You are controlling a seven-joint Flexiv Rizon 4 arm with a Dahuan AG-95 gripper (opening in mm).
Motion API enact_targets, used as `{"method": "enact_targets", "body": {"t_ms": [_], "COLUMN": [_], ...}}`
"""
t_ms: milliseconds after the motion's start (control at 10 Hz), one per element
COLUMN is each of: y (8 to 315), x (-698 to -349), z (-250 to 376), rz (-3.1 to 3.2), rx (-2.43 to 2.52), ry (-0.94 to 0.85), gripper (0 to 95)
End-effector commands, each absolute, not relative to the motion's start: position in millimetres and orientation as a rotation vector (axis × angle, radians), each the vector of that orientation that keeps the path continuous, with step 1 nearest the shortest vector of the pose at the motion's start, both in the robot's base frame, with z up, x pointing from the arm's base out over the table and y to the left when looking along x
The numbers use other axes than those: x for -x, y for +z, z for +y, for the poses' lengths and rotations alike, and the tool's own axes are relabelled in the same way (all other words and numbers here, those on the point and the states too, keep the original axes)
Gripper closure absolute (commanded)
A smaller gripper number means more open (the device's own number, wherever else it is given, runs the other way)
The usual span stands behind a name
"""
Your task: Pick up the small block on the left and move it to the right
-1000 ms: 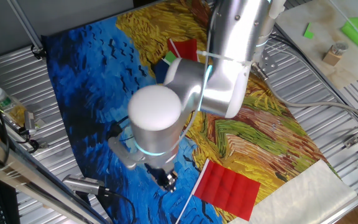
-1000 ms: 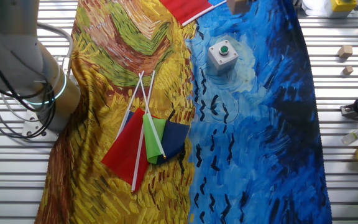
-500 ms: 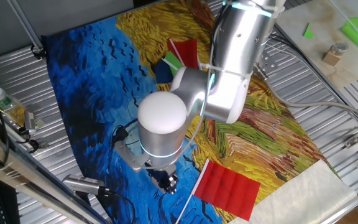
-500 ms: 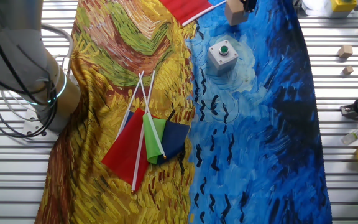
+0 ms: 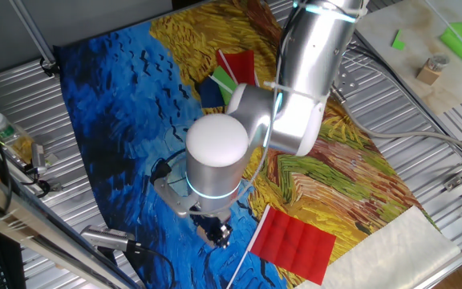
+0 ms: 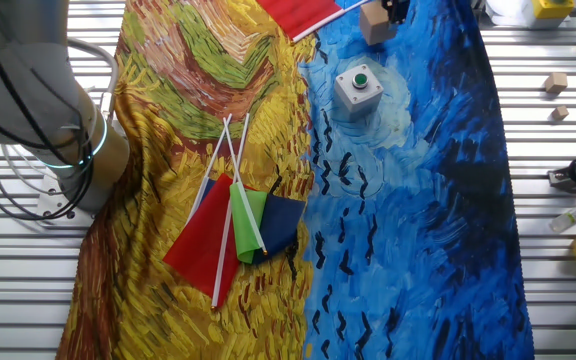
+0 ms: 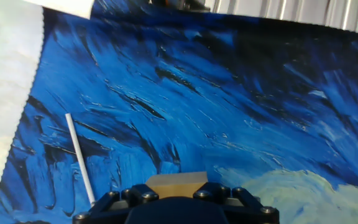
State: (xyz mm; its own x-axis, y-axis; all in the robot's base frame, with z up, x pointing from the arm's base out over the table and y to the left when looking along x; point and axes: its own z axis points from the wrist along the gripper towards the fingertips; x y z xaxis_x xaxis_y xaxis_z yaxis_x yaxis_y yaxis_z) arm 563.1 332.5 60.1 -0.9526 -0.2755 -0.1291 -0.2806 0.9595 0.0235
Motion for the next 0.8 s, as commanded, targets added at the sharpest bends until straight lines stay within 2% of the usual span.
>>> {"method": "enact_targets", "body": {"t_ms": [100, 500, 700, 800], "y": [62.7, 61.7, 60.9, 60.7], "x": [-560.4, -559.5, -559.2, -558.8], "z": [329.1, 328.7, 328.6, 328.4], "rz": [2.979, 2.989, 2.981, 2.953], "rx": [0.428, 0.487, 0.485, 0.476], "ry": [0.040, -0.060, -0.032, 0.036], "gripper": [95.0, 95.0, 95.0, 95.0]}}
